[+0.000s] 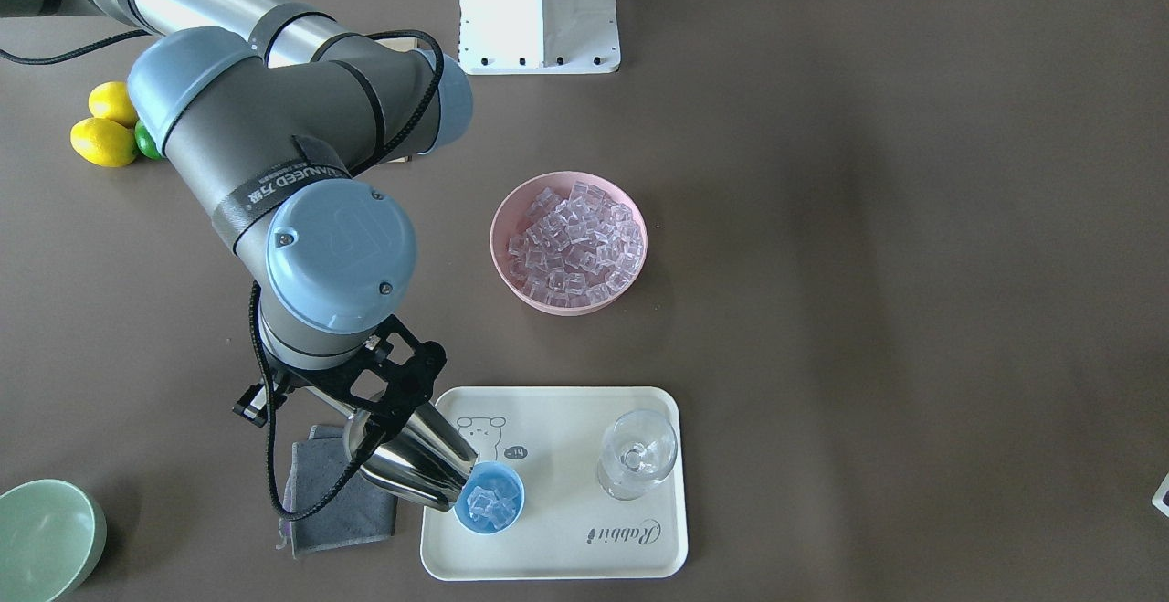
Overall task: Put ice in cup with scoop
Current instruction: 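Carry the scoop back to the far side of the table and lower it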
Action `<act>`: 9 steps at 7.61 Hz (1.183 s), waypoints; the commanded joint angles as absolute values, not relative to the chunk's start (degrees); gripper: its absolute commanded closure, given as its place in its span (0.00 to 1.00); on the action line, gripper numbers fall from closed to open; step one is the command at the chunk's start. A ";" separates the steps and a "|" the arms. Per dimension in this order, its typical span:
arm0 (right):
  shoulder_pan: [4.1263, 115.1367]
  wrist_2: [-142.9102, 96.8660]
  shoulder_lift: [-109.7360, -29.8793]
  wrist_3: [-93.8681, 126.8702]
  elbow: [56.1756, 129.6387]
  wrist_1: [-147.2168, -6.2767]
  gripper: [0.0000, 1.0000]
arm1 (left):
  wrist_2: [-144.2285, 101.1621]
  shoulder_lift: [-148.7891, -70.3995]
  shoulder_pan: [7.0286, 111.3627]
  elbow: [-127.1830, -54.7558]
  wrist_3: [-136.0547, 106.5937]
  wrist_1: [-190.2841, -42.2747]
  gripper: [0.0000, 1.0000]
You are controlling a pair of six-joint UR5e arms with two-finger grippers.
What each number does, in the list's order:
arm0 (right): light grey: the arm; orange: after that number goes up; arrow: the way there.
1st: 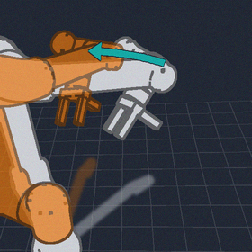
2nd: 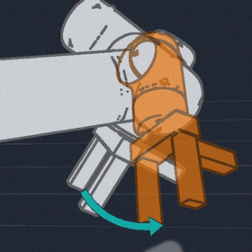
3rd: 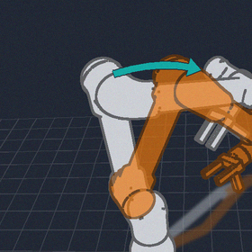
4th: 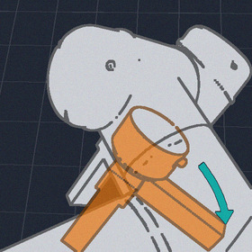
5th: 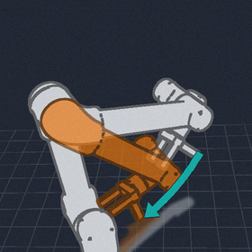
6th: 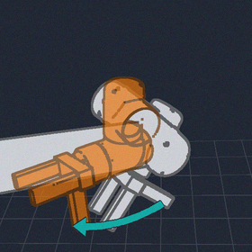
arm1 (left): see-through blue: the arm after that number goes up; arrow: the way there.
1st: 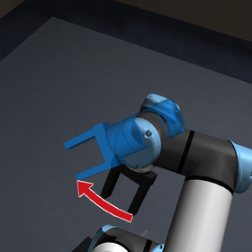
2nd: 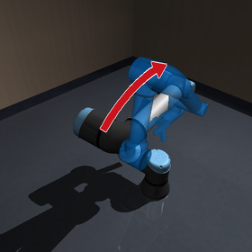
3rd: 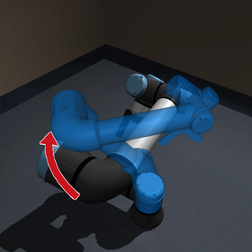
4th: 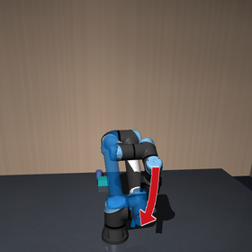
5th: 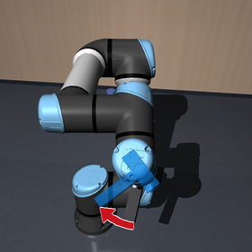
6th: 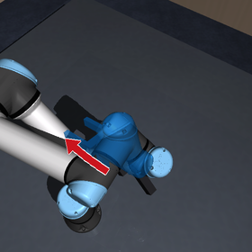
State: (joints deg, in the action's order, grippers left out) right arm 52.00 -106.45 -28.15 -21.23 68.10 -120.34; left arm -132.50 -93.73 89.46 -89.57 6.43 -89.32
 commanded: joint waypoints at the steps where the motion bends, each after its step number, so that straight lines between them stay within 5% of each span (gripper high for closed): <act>1: 51.94 -105.64 -28.21 -21.71 69.42 -120.85 1.00 | -130.70 -95.98 89.03 -91.67 6.33 -81.39 0.01; 6: 59.64 -117.03 -60.82 1.60 106.11 -119.98 1.00 | -130.78 -92.46 90.62 -91.67 6.07 -82.88 0.01; 9: 63.72 -123.66 -86.50 16.38 113.11 -96.69 1.00 | -131.22 -92.11 90.79 -91.76 5.89 -83.06 0.01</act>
